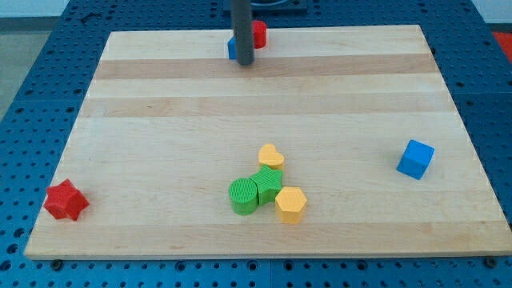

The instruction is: Push the blue cube towards top center

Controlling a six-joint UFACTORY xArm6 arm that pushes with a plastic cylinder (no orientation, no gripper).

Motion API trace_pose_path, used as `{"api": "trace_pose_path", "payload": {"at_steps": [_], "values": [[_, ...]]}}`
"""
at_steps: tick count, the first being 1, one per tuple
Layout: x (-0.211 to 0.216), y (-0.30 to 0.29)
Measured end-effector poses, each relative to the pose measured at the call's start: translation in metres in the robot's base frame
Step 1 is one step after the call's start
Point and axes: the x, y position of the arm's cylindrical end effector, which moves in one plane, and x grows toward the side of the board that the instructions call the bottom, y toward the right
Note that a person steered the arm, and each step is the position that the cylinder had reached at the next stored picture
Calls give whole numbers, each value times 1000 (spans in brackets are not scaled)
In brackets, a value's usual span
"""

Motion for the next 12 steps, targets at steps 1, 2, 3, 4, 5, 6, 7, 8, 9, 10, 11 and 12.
{"api": "trace_pose_path", "payload": {"at_steps": [1,2,3,4,5,6,7,8,9,10,11,12], "values": [[49,86],[81,185],[130,273],[219,308],[278,293],[241,270],[218,233],[218,174],[206,142],[158,130],[111,120],[102,106]]}}
